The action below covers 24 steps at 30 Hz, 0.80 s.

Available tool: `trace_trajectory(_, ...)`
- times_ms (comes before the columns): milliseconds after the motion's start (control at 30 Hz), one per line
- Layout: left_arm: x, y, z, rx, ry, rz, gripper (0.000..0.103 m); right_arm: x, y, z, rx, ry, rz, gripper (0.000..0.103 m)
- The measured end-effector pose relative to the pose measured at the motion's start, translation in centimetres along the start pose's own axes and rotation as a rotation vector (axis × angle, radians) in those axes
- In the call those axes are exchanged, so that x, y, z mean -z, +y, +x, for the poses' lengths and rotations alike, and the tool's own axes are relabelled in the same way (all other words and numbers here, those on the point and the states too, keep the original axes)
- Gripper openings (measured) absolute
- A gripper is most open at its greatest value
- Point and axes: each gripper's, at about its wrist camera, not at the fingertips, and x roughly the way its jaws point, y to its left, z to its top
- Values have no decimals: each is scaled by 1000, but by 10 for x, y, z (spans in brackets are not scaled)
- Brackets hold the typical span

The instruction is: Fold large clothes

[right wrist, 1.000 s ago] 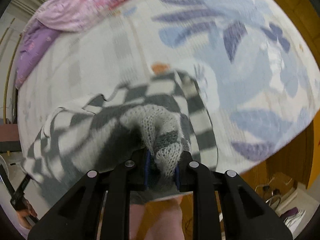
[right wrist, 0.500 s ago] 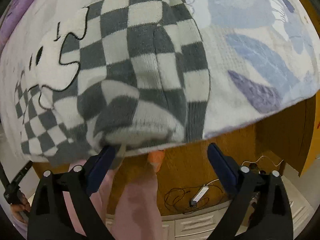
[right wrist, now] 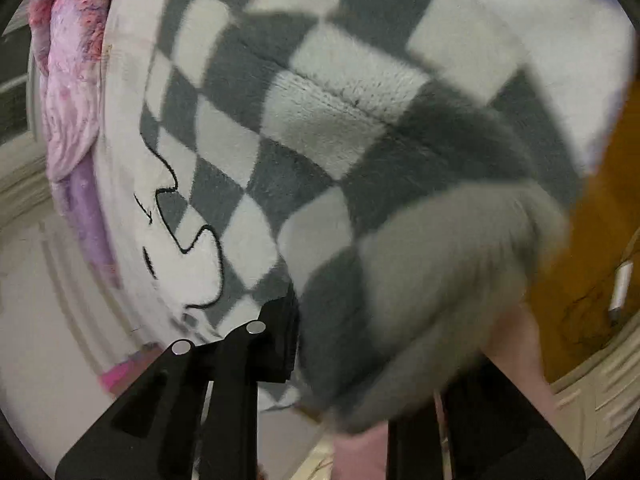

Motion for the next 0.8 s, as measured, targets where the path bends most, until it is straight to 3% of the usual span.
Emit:
trace_trajectory(100, 30, -7, -10, -64, -8, 100, 25, 11, 2, -22, 160, -71, -102, 13)
trace_trajectory(200, 39, 3, 16, -106, 36, 72, 26, -3, -20, -10, 224, -79, -109, 15)
trace_trajectory(267, 35, 12, 31, -113, 66, 43, 35, -13, -22, 14, 329, -38, -135, 40)
trace_trajectory(300, 31, 11, 32, -135, 84, 50, 54, -16, -21, 21, 423, -16, -147, 67)
trace_trajectory(333, 26, 9, 31, -178, 102, 66, 66, -17, -18, 20, 495, -18, -148, 81)
trace_trajectory(367, 20, 6, 25, -252, 115, 106, 78, -17, -13, 13, 523, -28, -158, 81)
trace_trajectory(467, 11, -6, -6, -276, 76, 213, 81, -14, 7, -19, 544, -48, -224, 83)
trace_trajectory(567, -10, -18, -29, -295, 58, 274, 85, -20, 26, -59, 585, -133, -257, 88)
trace_trajectory(667, -39, -27, -40, -300, 35, 300, 87, -41, 45, -81, 488, -150, -275, 90)
trace_trajectory(800, -70, -34, -36, -326, 27, 281, 89, -80, 74, -73, 410, -124, -343, 90)
